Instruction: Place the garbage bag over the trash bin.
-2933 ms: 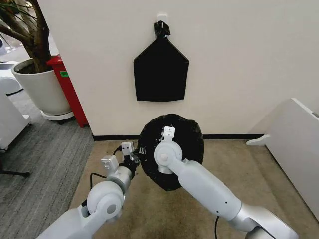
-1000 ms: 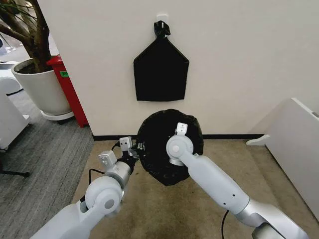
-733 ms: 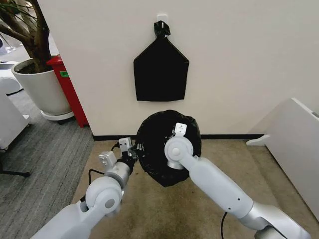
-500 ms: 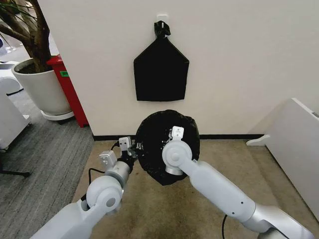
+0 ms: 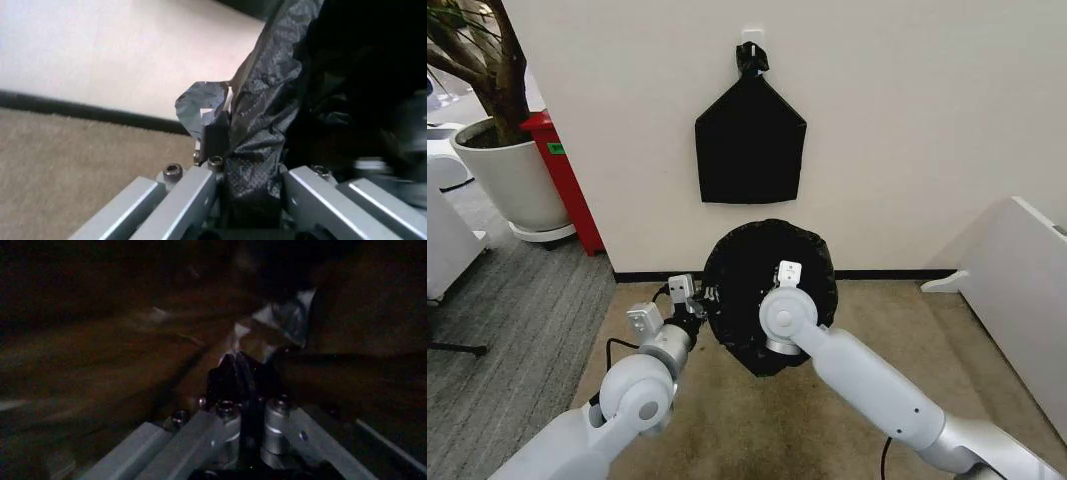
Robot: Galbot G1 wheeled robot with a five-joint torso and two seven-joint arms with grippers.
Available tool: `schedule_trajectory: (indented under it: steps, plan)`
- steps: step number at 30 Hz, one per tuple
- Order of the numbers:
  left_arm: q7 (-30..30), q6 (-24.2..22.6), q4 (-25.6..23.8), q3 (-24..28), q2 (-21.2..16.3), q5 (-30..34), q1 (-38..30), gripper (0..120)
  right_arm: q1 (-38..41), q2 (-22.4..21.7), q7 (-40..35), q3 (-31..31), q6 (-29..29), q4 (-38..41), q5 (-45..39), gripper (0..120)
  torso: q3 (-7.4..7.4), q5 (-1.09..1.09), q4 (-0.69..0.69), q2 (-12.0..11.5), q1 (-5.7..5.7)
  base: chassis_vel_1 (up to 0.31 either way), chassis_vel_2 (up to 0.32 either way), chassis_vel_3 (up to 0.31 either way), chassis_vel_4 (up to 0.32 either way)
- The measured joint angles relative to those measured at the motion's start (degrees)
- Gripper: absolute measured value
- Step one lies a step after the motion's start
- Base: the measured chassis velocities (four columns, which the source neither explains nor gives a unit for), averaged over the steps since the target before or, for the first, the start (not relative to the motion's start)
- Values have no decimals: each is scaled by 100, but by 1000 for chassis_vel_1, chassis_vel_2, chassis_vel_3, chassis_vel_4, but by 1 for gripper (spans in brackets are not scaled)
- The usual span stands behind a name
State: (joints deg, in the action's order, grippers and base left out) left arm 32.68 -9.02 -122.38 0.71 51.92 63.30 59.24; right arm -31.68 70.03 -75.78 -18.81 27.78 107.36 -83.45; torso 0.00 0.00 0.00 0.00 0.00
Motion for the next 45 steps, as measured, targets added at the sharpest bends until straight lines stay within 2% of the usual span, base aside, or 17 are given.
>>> schedule_trajectory:
  steps: [6,11,15,17,19,20,22,24,25,26,29,32,33,35,37,39,45]
  plan:
    - [-282,17,525,-44,52,-51,-95,0,24,-158,71,16,-60,693,-235,0,0,-1,1,0,0,0,0,0,0]
    - [-212,24,700,-103,112,519,-253,0,-53,-496,834,282,-86,1379,-345,0,0,2,-1,0,0,0,0,0,0]
    - [-11,-31,765,-178,132,1206,-427,0,-287,-1118,1995,996,-100,2238,-492,1,0,1,1,0,0,0,0,0,0]
    - [98,-106,760,-272,142,1640,-488,0,-507,-1574,2490,1384,-145,2608,-478,9,0,2,-2,0,0,0,0,0,0]
    - [116,-124,758,-305,143,1768,-500,0,-605,-1727,2648,1500,-173,2704,-451,12,0,1,-1,0,0,0,0,0,0]
    - [121,-172,758,-383,141,2011,-517,0,-852,-2026,2980,1757,-234,2851,-361,16,0,1,-2,1,0,0,0,0,0]
    - [121,-209,759,-438,135,2181,-533,0,-1090,-2229,3209,1993,-295,2937,-290,23,0,2,-2,0,0,0,0,0,0]
    - [99,-272,807,-570,125,2704,-580,0,-1848,-2498,3601,2833,-418,3086,-347,32,0,2,0,0,0,0,0,0,0]
    - [122,-298,836,-605,131,2972,-615,0,-2175,-2513,3790,3267,-416,3100,-448,38,0,3,0,0,0,0,0,0,0]
    - [122,-298,836,-605,131,2972,-615,0,-2175,-2513,3790,3267,-416,3100,-448,38,0,3,0,0,0,0,0,0,0]
    - [257,-316,918,-664,175,3603,-718,0,-3012,-2463,4374,4369,-360,3055,-575,48,-1,0,0,1,0,0,0,0,0]
    - [361,-381,973,-689,201,4236,-805,0,-4319,-2155,5110,5386,-275,2941,-528,63,-1,2,-1,1,0,0,0,0,0]
    - [361,-381,973,-689,201,4236,-805,0,-4319,-2155,5110,5386,-275,2941,-528,63,-1,2,-1,1,0,0,0,0,0]
    - [475,-407,1010,-697,214,4575,-845,0,-5067,-1835,5710,5817,-209,2913,-424,71,-1,3,-2,1,0,0,0,0,0]
    - [564,-418,1048,-702,227,4881,-882,0,-5531,-1516,6139,5983,-165,2941,-246,79,-1,2,-1,0,0,0,0,0,0]
    - [897,-447,1135,-717,323,5573,-987,0,-5942,-1152,6453,5879,-210,3040,72,90,-1,2,0,1,0,0,0,0,0]
    - [1443,-573,1372,-729,536,6200,-1163,0,-6039,-693,6603,5477,-322,3142,520,100,0,0,0,0,0,0,0,0,0]
